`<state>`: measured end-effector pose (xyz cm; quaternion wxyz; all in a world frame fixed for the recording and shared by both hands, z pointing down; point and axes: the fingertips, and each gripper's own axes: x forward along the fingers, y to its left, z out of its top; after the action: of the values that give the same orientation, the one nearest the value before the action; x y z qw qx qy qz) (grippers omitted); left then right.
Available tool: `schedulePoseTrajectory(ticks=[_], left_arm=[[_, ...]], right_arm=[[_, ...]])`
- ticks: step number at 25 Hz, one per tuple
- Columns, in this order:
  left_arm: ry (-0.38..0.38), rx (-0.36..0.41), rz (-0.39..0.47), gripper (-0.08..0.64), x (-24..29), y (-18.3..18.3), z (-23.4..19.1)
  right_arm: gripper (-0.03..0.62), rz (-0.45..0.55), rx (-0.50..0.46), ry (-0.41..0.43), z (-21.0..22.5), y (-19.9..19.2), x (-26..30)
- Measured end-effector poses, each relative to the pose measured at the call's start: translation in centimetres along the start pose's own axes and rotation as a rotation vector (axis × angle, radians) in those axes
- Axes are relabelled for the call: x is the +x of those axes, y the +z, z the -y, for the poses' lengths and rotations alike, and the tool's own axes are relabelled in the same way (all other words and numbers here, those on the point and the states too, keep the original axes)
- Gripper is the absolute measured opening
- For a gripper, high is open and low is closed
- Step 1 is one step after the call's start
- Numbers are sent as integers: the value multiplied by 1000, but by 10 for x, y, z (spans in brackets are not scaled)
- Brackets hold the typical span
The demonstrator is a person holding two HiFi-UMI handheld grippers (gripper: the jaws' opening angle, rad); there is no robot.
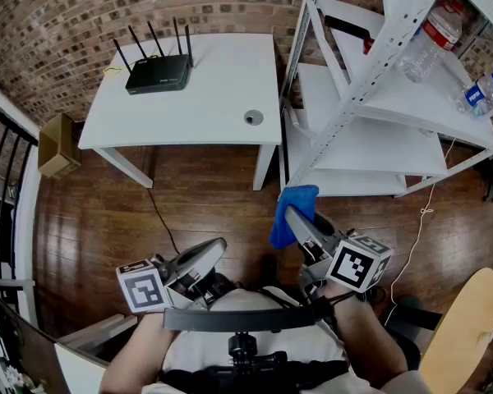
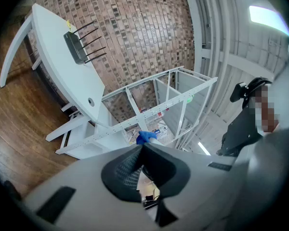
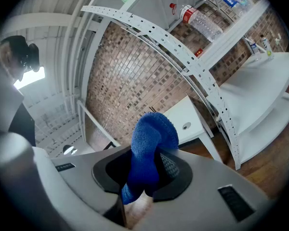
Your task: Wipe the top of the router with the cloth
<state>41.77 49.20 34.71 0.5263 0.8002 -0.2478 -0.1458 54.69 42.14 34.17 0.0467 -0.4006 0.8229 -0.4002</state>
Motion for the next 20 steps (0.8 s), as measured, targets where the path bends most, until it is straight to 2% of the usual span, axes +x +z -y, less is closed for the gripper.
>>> schedulePoseTrajectory(ticks=[13,20], left_arm=[[25,14,51,11,-20,17,-7],[67,42,95,5,-45,30,-17]], right_arm=[[106,-25,10,1,-7,-10,13],[106,-39,14,2,-19,-22,24]])
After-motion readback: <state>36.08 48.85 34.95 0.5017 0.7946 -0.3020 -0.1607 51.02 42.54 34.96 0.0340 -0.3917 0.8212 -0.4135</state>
